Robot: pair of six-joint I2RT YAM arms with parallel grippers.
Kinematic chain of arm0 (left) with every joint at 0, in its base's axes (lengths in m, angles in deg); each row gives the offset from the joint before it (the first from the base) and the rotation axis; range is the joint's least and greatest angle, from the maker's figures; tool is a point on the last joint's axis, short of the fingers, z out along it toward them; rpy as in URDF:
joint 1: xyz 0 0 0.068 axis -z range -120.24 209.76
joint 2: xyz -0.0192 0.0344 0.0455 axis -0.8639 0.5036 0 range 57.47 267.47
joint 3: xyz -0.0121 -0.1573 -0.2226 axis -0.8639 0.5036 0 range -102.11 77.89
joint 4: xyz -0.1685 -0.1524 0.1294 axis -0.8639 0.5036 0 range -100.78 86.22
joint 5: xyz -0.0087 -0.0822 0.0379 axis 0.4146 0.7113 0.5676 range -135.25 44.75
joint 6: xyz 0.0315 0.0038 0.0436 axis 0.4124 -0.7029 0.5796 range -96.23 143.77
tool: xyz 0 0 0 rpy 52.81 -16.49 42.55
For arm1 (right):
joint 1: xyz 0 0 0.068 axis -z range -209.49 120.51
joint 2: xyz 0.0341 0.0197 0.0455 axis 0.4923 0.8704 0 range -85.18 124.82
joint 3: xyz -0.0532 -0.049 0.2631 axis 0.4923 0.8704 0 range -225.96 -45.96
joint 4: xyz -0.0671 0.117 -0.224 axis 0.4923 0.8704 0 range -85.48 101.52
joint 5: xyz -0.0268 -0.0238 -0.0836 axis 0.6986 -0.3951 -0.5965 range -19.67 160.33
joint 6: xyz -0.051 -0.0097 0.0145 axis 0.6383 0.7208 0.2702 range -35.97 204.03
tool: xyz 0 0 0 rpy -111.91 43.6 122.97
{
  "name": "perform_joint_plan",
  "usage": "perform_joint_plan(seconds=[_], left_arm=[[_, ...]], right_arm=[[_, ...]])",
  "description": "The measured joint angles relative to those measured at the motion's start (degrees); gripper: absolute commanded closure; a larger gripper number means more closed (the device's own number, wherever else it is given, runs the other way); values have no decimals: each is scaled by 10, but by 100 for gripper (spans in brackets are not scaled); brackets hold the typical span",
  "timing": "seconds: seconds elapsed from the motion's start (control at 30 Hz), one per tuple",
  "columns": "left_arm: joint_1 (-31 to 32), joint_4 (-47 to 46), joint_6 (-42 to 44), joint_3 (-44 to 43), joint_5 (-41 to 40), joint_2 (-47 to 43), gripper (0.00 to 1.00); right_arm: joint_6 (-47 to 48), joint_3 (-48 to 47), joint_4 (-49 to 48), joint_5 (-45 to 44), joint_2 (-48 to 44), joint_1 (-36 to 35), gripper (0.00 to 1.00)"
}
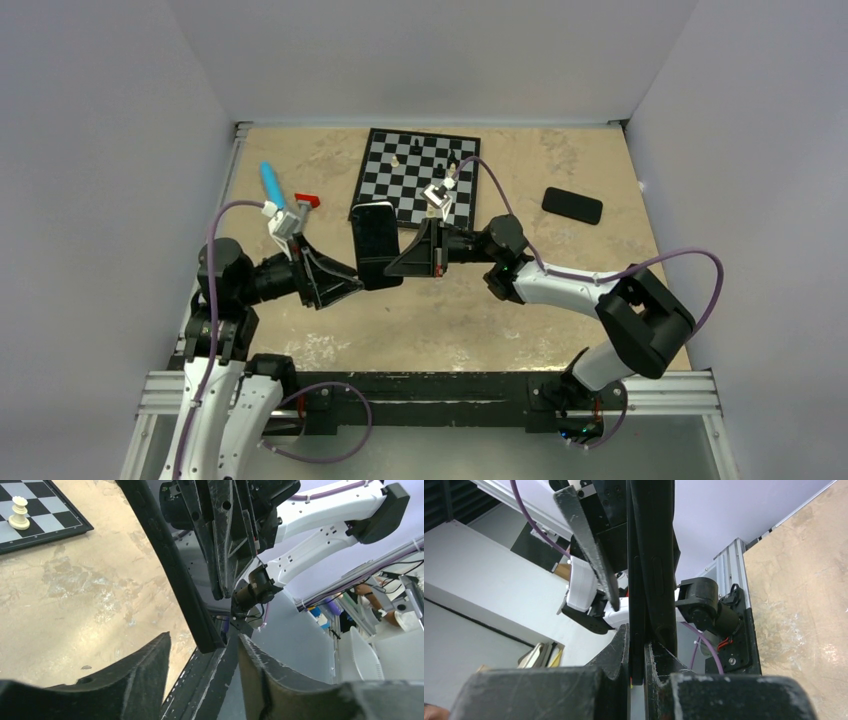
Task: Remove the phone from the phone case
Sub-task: Remove the phone case from the phone.
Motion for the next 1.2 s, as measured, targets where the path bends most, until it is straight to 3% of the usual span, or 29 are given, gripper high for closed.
perform_joint_plan(seconds=[0.13,0.63,0.83,1.0,1.2], left_arm=[[0,10,10,0,4,0,58],[0,28,35,1,10,-2,74],[0,15,22,3,9,10,74],[0,-5,5,6,5,18,67],[0,-12,-12,11,-2,36,67]], right_arm=[[-5,0,-7,3,0,0,100],[-14,8,-21,3,0,0,100],[-14,8,-23,2,0,1,100],[-17,8,-34,2,3,0,100],[-18,7,-46,2,16,-9,100]])
